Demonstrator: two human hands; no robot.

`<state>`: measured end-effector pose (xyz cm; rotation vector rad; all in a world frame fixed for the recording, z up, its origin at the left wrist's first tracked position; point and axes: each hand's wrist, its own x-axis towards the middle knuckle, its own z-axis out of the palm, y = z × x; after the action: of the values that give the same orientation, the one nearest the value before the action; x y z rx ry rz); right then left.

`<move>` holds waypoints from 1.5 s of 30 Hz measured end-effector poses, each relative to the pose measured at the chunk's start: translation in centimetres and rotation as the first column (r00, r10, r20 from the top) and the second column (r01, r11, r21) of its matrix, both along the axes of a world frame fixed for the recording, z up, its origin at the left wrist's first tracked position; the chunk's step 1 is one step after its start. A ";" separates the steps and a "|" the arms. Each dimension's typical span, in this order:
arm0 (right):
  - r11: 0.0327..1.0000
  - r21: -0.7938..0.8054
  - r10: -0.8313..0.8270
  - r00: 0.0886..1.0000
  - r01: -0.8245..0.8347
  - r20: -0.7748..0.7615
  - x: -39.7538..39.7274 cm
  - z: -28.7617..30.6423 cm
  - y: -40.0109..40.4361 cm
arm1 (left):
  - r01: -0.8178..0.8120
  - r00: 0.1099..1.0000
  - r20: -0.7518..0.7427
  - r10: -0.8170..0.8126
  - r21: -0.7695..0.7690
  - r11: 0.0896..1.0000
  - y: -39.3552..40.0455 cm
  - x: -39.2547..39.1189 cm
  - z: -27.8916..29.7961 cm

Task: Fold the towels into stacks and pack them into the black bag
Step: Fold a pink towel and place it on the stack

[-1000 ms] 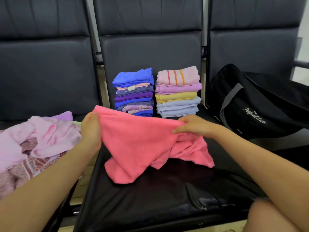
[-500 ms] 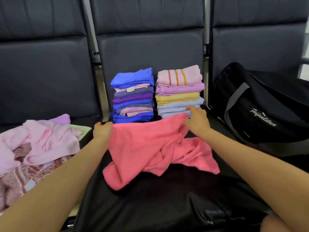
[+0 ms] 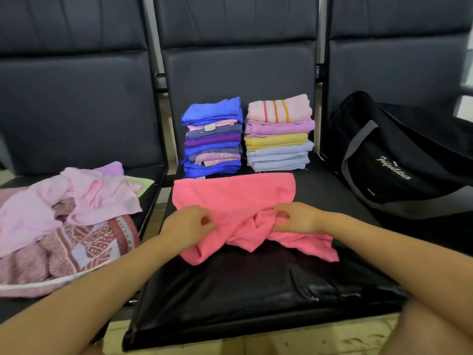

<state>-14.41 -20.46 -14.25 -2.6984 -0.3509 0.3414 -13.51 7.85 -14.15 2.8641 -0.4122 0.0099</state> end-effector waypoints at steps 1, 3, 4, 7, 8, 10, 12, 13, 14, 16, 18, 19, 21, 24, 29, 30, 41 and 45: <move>1.000 -0.014 0.017 1.000 -0.017 -0.004 -0.3 0.3 0.1 | -0.040 0.999 0.028 0.042 -0.068 0.997 0.2 0.2 0.0; 0.999 -0.019 0.034 0.999 -0.034 -0.004 -1.1 0.9 0.3 | -0.086 0.991 0.079 0.107 -0.233 0.969 0.4 0.8 0.3; 0.999 -0.004 0.039 0.999 -0.039 0.016 -1.4 1.1 0.2 | -0.102 0.985 0.103 0.142 -0.321 0.942 0.4 1.2 0.6; 0.996 0.066 0.051 0.991 -0.060 0.122 -2.6 1.7 0.3 | -0.158 0.954 0.123 0.273 -0.568 0.808 0.3 2.3 1.3; 0.993 0.101 0.051 0.988 -0.066 0.144 -2.7 1.9 0.3 | -0.163 0.942 0.136 0.307 -0.613 0.773 0.2 2.7 1.6; 0.983 0.157 0.069 0.986 -0.093 0.152 -3.0 2.2 0.3 | -0.181 0.912 0.173 0.373 -0.645 0.742 0.1 3.4 1.9; 0.982 0.133 0.115 0.986 -0.130 0.118 -3.1 2.4 0.3 | -0.209 0.886 0.195 0.421 -0.641 0.738 0.2 4.1 1.9; 0.986 0.089 0.134 0.986 -0.143 0.096 -3.2 2.4 0.3 | -0.227 0.882 0.185 0.433 -0.638 0.736 0.2 4.5 1.8; 0.990 0.013 0.142 0.986 -0.144 0.088 -3.1 2.1 0.1 | -0.245 0.888 0.152 0.434 -0.642 0.726 0.4 4.8 1.5; 0.975 -0.206 0.112 0.982 -0.079 0.149 -2.5 1.7 -0.3 | -0.283 0.912 0.055 0.406 -0.631 0.722 0.6 5.1 0.8; 0.945 -0.320 0.034 0.958 0.061 0.284 -1.4 1.3 -1.1 | -0.285 0.930 0.019 0.366 -0.591 0.755 0.7 4.6 0.2; 0.939 -0.317 -0.017 0.942 0.130 0.334 -0.8 1.2 -1.4 | -0.259 0.937 0.038 0.347 -0.590 0.765 0.9 4.2 0.0; 0.951 -0.233 -0.105 0.919 0.205 0.379 0.2 1.2 -1.6 | -0.193 0.943 0.114 0.312 -0.575 0.795 1.1 3.1 0.3; 0.989 -0.046 -0.119 0.932 0.143 0.341 0.7 1.4 -0.7 | -0.170 0.961 0.138 0.241 -0.396 0.903 0.9 0.8 0.6; 0.969 -0.032 0.247 0.966 -0.245 0.080 -0.1 2.1 2.9 | -0.250 0.967 0.052 0.250 0.010 0.968 0.2 -1.5 -0.9; 0.958 -0.102 0.278 0.957 -0.269 0.086 0.0 2.1 3.2 | -0.274 0.960 0.061 0.273 0.008 0.962 0.4 -1.3 -1.0; 0.118 0.929 -0.287 0.908 0.351 -0.306 3.4 5.2 -2.6 | -0.443 0.896 -0.437 0.075 -0.892 0.092 -1.1 0.8 3.0; -0.106 0.928 -0.321 0.871 0.356 -0.371 4.3 4.6 -3.3 | -0.507 0.853 -0.509 0.120 -0.861 -0.045 -1.3 2.5 4.0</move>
<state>-10.10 -23.74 -9.61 -1.1344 0.1640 -0.0939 -11.06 6.54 -10.19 1.3264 0.3288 -0.0239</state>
